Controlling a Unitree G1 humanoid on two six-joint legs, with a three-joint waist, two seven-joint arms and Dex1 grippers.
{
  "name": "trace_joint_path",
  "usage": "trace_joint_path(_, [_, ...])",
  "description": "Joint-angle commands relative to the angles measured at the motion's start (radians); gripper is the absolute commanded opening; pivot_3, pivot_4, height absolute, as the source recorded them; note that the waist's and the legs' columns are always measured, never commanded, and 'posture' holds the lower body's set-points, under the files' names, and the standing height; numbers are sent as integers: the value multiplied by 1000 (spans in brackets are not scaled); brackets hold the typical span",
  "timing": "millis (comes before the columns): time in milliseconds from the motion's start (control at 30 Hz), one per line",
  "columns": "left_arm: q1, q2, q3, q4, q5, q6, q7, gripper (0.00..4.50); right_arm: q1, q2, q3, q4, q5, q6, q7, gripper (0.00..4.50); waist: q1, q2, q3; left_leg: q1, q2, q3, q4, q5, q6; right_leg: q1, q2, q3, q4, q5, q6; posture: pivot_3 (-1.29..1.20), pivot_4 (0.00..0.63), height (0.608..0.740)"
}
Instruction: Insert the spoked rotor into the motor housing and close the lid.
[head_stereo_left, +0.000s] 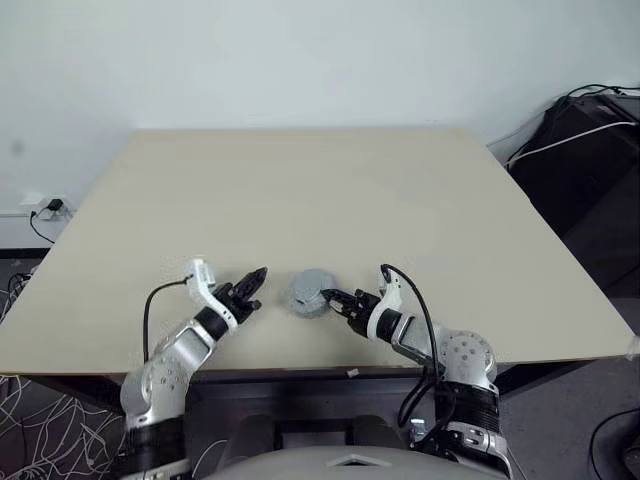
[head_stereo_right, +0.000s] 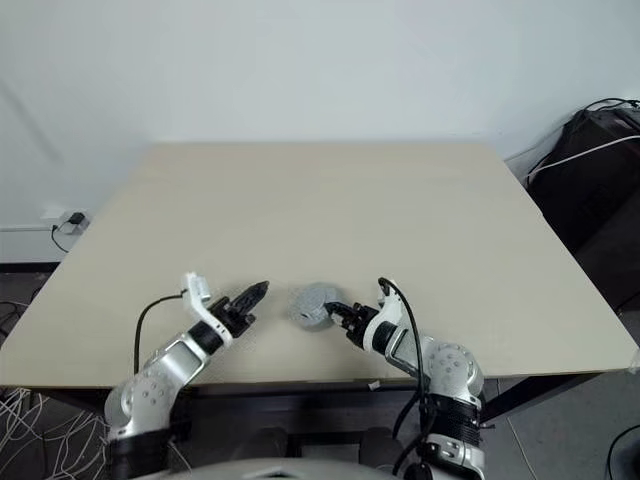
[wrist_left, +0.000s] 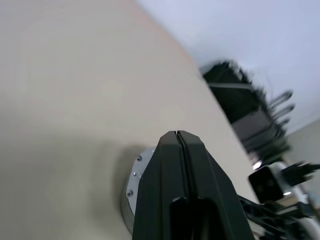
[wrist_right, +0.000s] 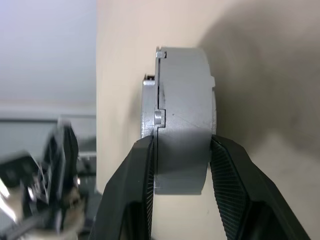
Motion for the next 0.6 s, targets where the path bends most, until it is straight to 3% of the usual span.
trace_joint_path(33, [48, -45, 17, -51, -124, 31, 16, 893, -18, 82, -1, -53, 90, -31, 25, 1327, -2, 0, 1, 0, 0, 0, 0, 0, 0, 0, 0, 0, 0, 0, 0, 0, 0, 740])
trace_joint_path(400, [185, -119, -7, -52, -357, 44, 87, 4461, -48, 92, 51, -76, 191, -44, -8, 1327, -15, 0, 3, 0, 1, 1, 1, 0, 0, 0, 1, 0, 0, 0, 0, 0, 0, 740])
trace_joint_path(600, [199, -116, -30, -31, -438, 29, 114, 4500, -34, 89, 76, -85, 242, -32, -22, 1327, -16, 0, 3, 0, 1, 1, 1, 0, 0, 0, 1, 0, 0, 0, 0, 0, 0, 740])
